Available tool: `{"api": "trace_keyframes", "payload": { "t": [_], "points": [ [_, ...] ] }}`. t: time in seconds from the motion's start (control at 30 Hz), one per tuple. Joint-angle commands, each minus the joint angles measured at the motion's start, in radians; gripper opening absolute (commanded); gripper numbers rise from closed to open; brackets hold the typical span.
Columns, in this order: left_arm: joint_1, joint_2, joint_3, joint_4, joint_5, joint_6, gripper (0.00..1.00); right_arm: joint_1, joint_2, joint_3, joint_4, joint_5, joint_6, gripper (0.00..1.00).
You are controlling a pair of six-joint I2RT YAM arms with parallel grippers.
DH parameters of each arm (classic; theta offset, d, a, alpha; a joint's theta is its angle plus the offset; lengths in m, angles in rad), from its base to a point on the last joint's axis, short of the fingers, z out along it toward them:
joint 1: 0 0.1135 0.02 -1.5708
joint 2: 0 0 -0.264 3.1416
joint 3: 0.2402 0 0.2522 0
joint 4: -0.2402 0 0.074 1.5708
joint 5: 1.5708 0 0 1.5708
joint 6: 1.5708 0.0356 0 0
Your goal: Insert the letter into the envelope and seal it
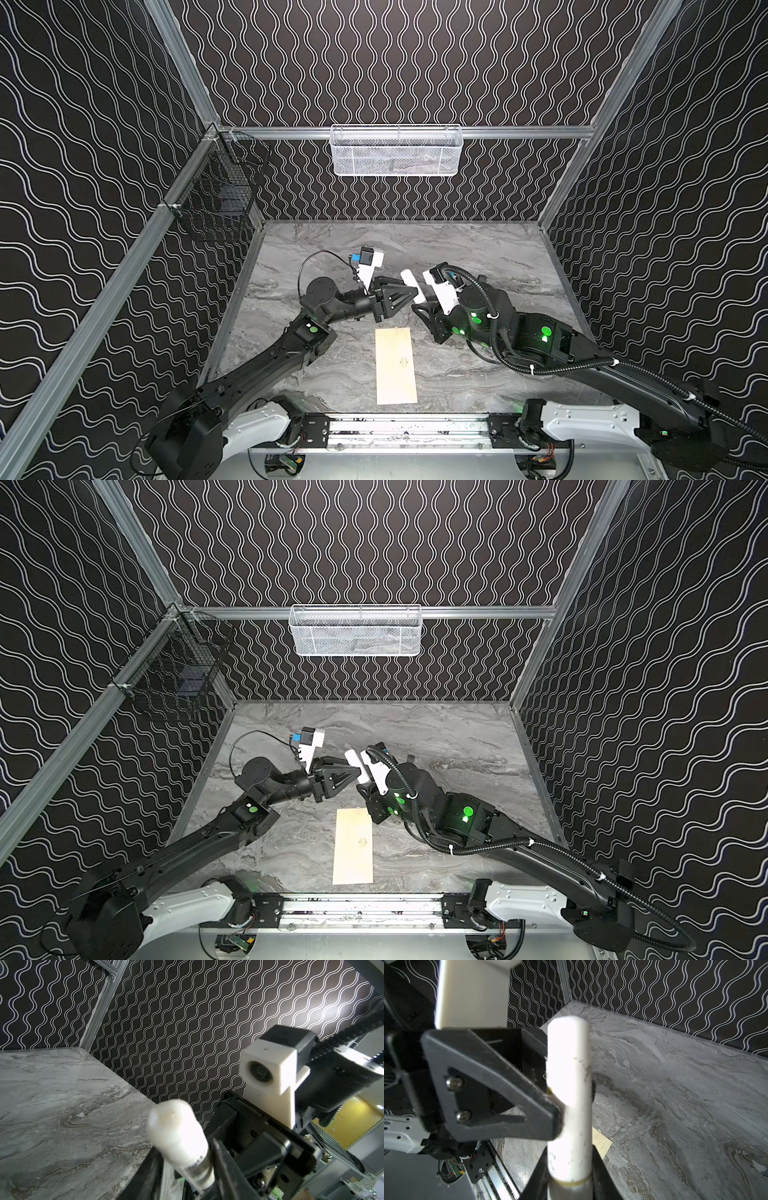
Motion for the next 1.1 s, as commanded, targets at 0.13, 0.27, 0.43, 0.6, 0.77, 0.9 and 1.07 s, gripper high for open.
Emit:
{"api": "trace_keyframes", "payload": {
  "t": [0.13,0.27,0.43,0.6,0.77,0.9,1.07],
  "points": [
    [0.001,0.007,0.007,-0.040,-0.032,0.007,0.45,0.001,-0.006,-0.010,0.122,-0.019,0.003,0.00],
    [0.002,0.015,0.006,-0.021,-0.042,-0.014,0.46,0.001,-0.004,-0.024,0.138,-0.027,0.000,0.00],
    [0.001,0.041,0.004,0.048,-0.038,-0.061,0.46,0.001,0.000,-0.035,0.144,-0.027,-0.008,0.00],
    [0.006,0.057,0.004,0.080,-0.038,-0.093,0.46,0.001,0.008,-0.042,0.145,-0.009,-0.015,0.00],
    [0.012,0.069,-0.004,0.124,-0.031,-0.134,0.36,0.001,0.014,-0.054,0.148,0.001,-0.018,0.00],
    [0.014,0.072,0.000,0.119,-0.026,-0.138,0.27,0.001,0.009,-0.063,0.157,-0.007,-0.022,0.00],
    [0.014,0.067,0.003,0.098,-0.025,-0.133,0.16,0.001,0.002,-0.073,0.163,-0.018,-0.023,0.00]
  ]
}}
